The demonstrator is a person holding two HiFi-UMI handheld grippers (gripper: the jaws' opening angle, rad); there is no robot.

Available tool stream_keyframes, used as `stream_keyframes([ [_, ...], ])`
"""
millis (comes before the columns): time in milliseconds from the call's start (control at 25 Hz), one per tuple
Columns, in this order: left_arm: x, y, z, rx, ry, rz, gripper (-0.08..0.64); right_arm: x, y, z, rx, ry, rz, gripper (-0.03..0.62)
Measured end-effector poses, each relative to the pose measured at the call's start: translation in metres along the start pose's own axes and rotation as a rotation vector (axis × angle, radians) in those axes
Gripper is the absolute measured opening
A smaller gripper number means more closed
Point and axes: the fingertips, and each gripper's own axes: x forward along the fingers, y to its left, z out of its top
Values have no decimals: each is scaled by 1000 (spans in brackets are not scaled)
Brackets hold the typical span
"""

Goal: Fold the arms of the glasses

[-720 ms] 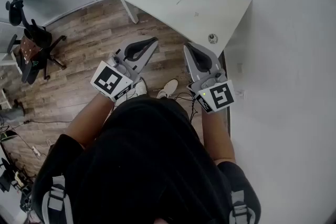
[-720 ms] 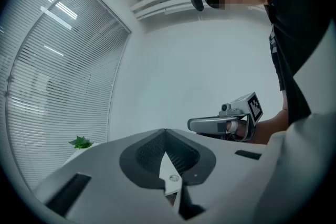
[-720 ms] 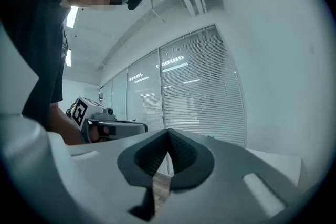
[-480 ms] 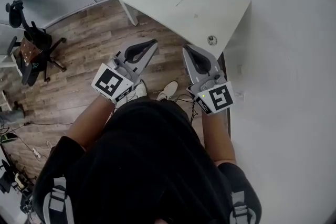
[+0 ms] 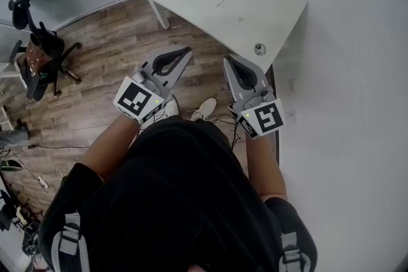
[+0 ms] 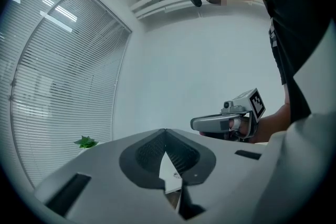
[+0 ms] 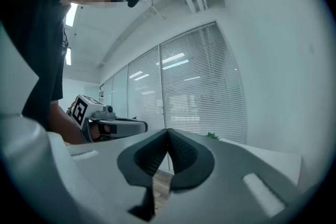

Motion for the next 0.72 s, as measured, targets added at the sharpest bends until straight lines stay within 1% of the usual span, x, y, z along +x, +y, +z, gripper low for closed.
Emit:
stream_keyframes([
  [160,-3,2,-4,11,8,7,9,-1,0,-4,25,0,13,9],
  [320,-7,4,-6,10,8,16,9,-2,1,-8,20,10,16,9],
  [520,-8,6,-14,6,29,19,11,-2,-3,-10,16,9,7,12],
  [640,-9,9,-17,-6,38,20,29,-1,-5,-8,13,12,0,12],
  [680,-9,9,-18,-11,38,18,43,-1,-6,-8,13,14,2,23],
  [720,-8,9,-18,-14,40,11,61,-1,-7,-8,14,17,4,89],
])
